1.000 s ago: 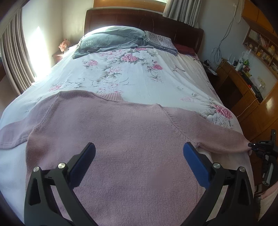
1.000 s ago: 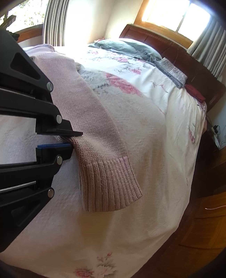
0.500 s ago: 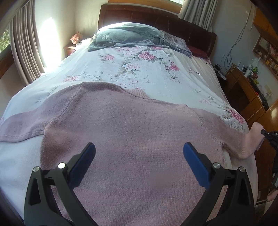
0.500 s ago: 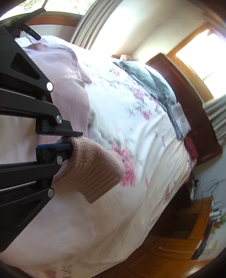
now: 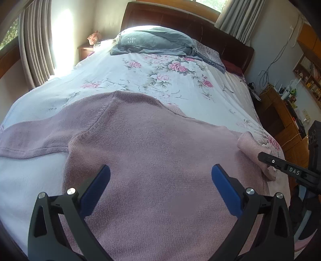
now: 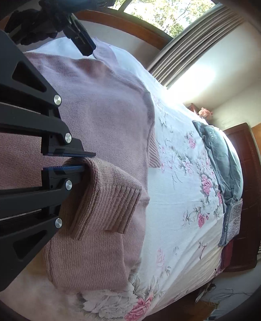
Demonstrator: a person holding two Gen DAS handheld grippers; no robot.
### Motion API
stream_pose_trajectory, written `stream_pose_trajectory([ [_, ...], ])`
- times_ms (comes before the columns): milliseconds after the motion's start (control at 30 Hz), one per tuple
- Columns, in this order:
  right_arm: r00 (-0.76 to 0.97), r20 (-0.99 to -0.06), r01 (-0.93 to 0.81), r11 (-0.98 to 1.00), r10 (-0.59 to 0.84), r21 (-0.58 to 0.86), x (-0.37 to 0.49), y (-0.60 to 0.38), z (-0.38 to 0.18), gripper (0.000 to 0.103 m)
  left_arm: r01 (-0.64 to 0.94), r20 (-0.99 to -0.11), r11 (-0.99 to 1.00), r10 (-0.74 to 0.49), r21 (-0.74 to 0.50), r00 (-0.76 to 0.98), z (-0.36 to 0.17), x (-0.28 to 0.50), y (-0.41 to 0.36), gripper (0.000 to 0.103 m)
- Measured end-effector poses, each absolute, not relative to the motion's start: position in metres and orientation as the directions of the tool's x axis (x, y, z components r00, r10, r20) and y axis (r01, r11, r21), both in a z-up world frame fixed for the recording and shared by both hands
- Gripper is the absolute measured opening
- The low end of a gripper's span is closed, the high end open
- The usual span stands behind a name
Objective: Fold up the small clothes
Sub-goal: 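Carry the sleeve across the sweater body and release it with the right gripper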
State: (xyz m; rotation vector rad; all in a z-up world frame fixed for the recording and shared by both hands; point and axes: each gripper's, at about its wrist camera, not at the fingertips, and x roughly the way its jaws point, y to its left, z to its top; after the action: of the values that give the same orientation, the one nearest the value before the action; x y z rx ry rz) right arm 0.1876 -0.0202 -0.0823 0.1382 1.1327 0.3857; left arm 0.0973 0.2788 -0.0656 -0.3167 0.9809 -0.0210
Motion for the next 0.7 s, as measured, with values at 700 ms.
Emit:
stream_pose_trajectory([
  [700, 0.417, -0.846, -0.132, 0.943, 0.333, 0.305, 0.091, -0.139, -0.075, 0.032, 0.014, -0.827, 0.858, -0.5, -0.514, 0.255, -0.129, 0.171, 0.126, 0.099],
])
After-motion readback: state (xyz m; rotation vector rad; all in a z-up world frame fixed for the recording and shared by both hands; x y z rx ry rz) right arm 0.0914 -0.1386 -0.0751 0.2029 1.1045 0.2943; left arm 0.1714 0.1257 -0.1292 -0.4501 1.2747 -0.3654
